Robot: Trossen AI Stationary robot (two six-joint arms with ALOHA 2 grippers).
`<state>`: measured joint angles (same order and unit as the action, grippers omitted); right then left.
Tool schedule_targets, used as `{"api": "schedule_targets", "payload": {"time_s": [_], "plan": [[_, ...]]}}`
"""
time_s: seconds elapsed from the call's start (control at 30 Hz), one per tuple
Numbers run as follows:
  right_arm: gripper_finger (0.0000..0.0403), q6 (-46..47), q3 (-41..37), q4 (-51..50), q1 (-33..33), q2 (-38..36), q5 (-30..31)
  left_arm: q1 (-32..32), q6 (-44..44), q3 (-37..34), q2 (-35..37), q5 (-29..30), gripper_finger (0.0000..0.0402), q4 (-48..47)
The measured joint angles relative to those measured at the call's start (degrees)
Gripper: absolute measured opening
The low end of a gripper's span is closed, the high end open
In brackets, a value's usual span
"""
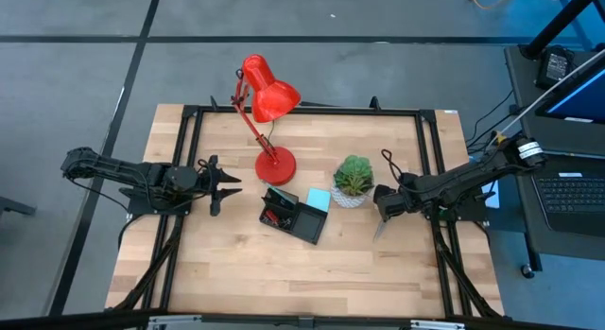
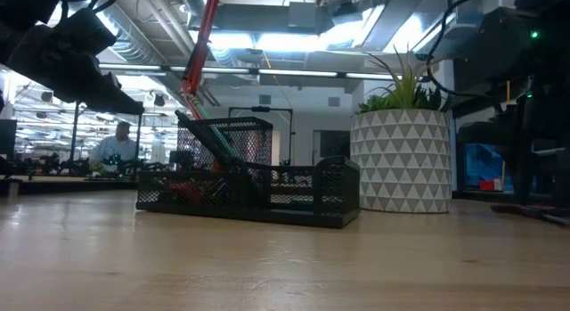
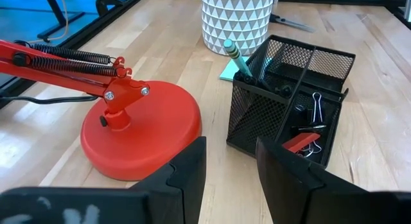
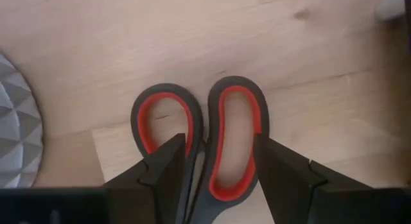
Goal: Pick and place office supplies into organizer
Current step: Put the black scissors into the black desk organizer
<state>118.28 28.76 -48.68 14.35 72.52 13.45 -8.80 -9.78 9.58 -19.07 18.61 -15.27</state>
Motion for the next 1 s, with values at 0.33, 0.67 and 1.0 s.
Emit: {"api": "schedule_targets", "payload": {"time_s": [0.33,0.67,1.0], "plan": [[0.0185,0.2,0.5,2.6,-0.2,0.2,1.6,0.0,0.0,0.0,0.0,0.0,0.013,0.0],[0.0185,-4.2,1.1,3.1,-2.6,5.8,1.3,0.0,0.0,0.0,-0.5,0.0,0.013,-0.4],[0.0184,-16.8,5.9,-1.4,-2.3,10.5,-0.9,0.0,0.0,0.0,-0.8,0.0,0.013,-0.4]]}}
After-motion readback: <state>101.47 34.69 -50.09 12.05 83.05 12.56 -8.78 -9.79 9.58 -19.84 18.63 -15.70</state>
